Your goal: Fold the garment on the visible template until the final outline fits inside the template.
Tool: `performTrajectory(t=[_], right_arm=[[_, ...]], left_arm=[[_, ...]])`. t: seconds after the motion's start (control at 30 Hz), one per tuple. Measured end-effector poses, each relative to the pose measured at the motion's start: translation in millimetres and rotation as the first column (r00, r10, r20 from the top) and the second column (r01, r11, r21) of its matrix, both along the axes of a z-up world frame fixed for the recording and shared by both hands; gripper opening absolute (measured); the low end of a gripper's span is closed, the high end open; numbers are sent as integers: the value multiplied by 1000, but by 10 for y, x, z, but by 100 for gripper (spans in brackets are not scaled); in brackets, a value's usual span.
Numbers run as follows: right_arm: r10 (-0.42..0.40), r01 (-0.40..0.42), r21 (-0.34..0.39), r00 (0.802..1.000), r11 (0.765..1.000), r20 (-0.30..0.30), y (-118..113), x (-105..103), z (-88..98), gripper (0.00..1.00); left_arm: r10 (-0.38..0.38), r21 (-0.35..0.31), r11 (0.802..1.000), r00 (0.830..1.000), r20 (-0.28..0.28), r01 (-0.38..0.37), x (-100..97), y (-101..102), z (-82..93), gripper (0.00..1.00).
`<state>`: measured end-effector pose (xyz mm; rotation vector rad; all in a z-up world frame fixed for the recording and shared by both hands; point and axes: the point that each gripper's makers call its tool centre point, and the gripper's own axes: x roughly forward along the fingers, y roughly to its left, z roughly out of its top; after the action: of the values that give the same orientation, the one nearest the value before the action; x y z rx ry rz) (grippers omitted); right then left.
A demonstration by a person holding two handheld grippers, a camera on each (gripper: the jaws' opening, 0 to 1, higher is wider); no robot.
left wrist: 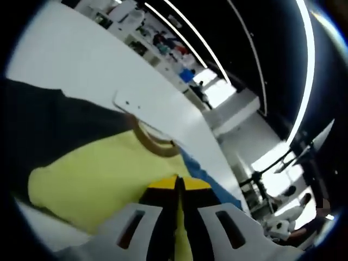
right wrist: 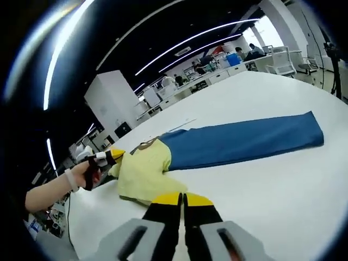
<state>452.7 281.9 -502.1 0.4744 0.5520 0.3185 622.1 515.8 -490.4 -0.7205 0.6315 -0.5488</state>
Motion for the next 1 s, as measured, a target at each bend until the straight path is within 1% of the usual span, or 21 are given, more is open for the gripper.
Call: performTrajectory(t=[0.13,0.17,0.2,0.23,0.27,0.3,0.33,0.43,0.5,0.6,0.7,0.8,0.83,0.87,0.93,1.0], right_arm=[[-2,2,3,1000,1000,-10,-12,-17,-35,0],[-2,3,5,1000,1000,-11,-11,-18,-37,0],[-2,3,6,1000,1000,-12,-8,-21,-39,0],[-2,3,7,1000,1000,-12,-7,-21,-39,0],[-2,2,7,1000,1000,-13,-1,-21,-41,0],[-2,2,7,1000,1000,-14,3,-23,-42,0],[-2,2,7,1000,1000,-14,5,-23,-43,0],[-1,1,6,1000,1000,-16,8,-28,-45,0],[-2,2,9,1000,1000,-15,12,-33,-38,0],[0,0,10,1000,1000,-15,15,-41,-32,0],[0,1,14,1000,1000,-11,14,-51,-12,0],[7,-6,8,1000,1000,-13,21,-68,-15,0],[8,-8,10,1000,1000,-14,25,-75,-15,0],[9,-9,11,1000,1000,-15,28,-79,-14,0],[12,-12,8,1000,1000,-15,32,-88,-15,0],[14,-14,8,1000,1000,-17,37,-97,-18,0]], left_arm=[[-19,20,1000,1000,4,19,-25,-19,-59,0],[-29,33,999,999,17,29,-35,-25,-59,0],[-41,48,998,999,31,40,-44,-31,-57,2],[-49,60,997,998,38,47,-55,-37,-54,6],[-58,72,996,997,44,55,-70,-45,-52,12],[-72,78,995,996,52,68,-85,-64,-40,14],[-87,82,993,994,60,82,-106,-79,-20,16],[-98,109,990,992,75,89,-147,-51,18,23],[-117,104,989,991,72,109,-204,-57,48,27],[-140,129,983,987,85,128,-276,-31,73,29],[-152,116,983,985,87,142,-327,-20,110,34],[-187,96,979,978,95,178,-402,-54,167,46],[-200,92,977,975,93,192,-433,-65,178,52],[-214,90,974,973,86,206,-471,-73,180,55],[-253,104,964,964,82,244,-567,-80,179,55],[-259,97,963,963,78,251,-622,-72,178,56]])
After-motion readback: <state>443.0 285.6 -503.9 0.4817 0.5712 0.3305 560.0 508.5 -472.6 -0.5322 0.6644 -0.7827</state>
